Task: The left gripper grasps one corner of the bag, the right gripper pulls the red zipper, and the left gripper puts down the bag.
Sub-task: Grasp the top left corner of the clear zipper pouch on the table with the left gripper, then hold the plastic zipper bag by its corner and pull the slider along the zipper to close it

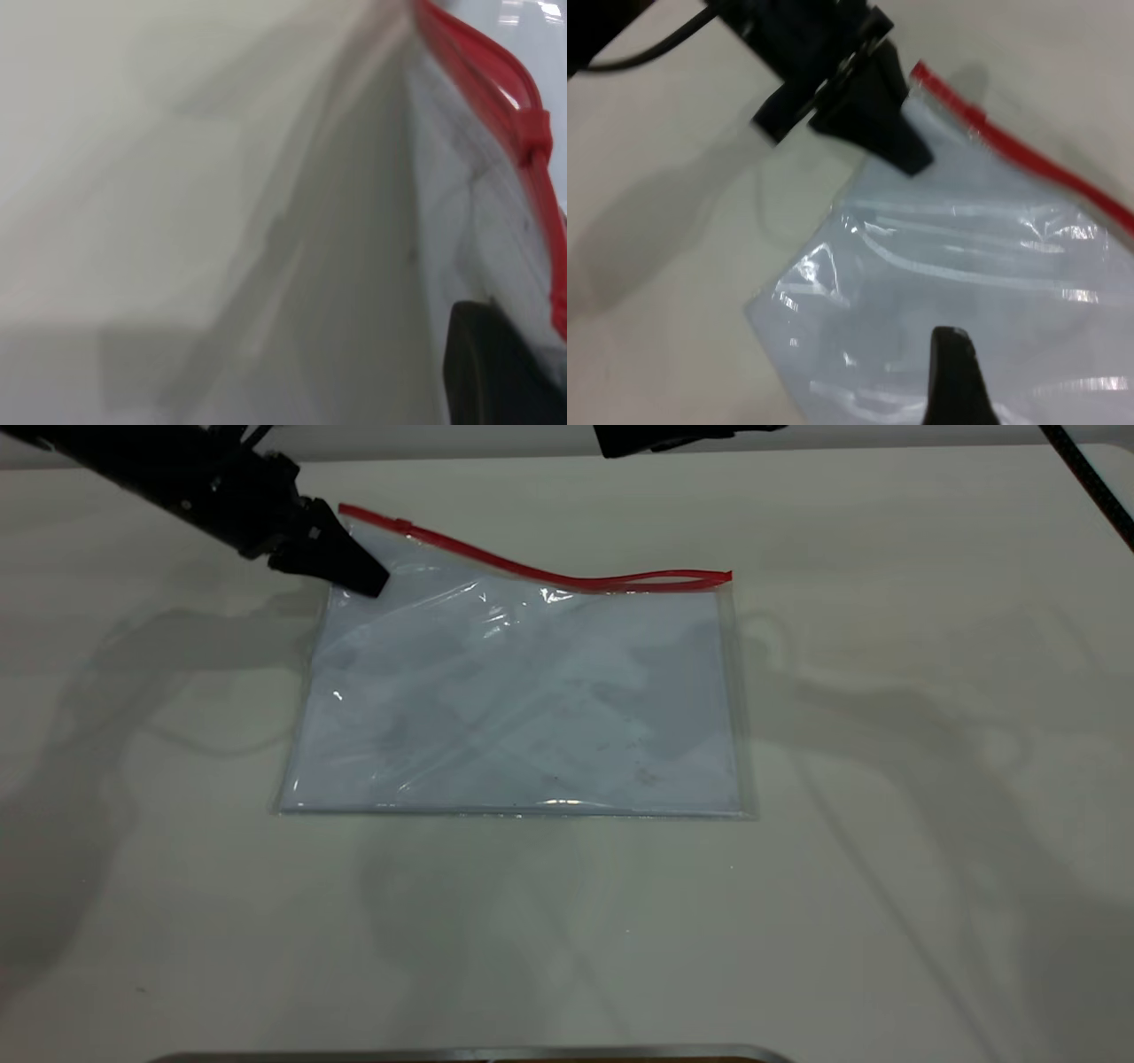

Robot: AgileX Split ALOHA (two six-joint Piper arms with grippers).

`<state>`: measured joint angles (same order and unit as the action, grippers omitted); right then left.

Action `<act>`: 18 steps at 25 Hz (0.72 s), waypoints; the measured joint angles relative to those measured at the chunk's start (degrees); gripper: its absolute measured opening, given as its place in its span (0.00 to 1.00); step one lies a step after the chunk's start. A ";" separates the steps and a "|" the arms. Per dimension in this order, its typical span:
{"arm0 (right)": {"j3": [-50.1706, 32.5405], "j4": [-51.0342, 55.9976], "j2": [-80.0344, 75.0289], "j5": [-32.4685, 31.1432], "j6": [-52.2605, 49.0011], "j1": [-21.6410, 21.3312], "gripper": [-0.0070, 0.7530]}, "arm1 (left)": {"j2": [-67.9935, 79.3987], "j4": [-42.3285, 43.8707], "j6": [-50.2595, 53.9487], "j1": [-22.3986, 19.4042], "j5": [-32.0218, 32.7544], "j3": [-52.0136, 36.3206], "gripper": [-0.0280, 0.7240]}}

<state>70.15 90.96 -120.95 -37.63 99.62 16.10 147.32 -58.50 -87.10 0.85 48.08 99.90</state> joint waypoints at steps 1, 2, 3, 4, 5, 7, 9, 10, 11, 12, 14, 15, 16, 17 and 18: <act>0.66 1.48 -0.99 -0.44 1.00 0.00 0.71 | -0.49 0.00 -2.59 0.51 1.22 0.10 0.11; 1.48 2.62 -1.86 -1.36 1.77 0.00 0.71 | -0.98 0.05 -5.71 1.13 2.47 0.11 0.11; 2.27 3.05 -2.97 -2.30 2.15 0.00 0.71 | -1.34 0.05 -8.83 1.79 3.47 0.24 0.11; 3.15 3.45 -3.90 -3.81 2.37 0.00 0.70 | -1.65 0.05 -11.29 2.40 4.54 0.30 0.11; 4.56 3.83 -5.24 -5.44 2.43 0.11 0.70 | -2.01 0.05 -14.01 3.14 5.63 0.30 0.11; 7.06 4.34 -7.33 -7.77 2.56 0.86 0.70 | -2.22 0.05 -18.41 4.48 7.44 0.30 0.11; 9.52 4.47 -9.41 -8.52 2.62 1.84 0.70 | -2.22 0.05 -20.68 5.73 8.27 0.30 0.11; 10.67 4.47 -10.56 -8.90 2.62 2.34 0.70 | -2.22 0.13 -21.22 6.20 8.32 0.30 0.11; 11.49 4.41 -11.77 -9.03 2.62 2.80 0.70 | -2.22 0.12 -21.59 6.52 8.37 0.30 0.11; 12.42 4.41 -12.94 -9.21 2.62 3.07 0.70 | -2.22 0.12 -21.79 6.80 8.37 0.30 0.11; 13.53 4.35 -14.99 -9.21 2.62 3.37 0.70 | -2.23 0.12 -22.05 6.97 8.37 0.30 0.11; 14.21 4.35 -16.01 -9.21 2.62 3.37 0.70 | -2.23 0.12 -22.07 7.04 8.37 0.30 0.11; 14.65 4.60 -16.87 -9.21 2.62 3.37 0.70 | -2.23 0.12 -22.07 7.04 8.37 0.30 0.11; 14.94 5.03 -17.48 -9.21 2.62 3.37 0.70 | -2.23 0.12 -22.07 7.04 8.37 0.30 0.11; 15.42 5.33 -18.19 -9.21 2.62 3.37 0.70 | -2.28 0.12 -22.07 7.06 8.37 0.30 0.11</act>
<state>85.56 96.29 -139.13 -46.84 102.24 19.47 145.04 -58.38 -109.18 7.90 56.45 100.20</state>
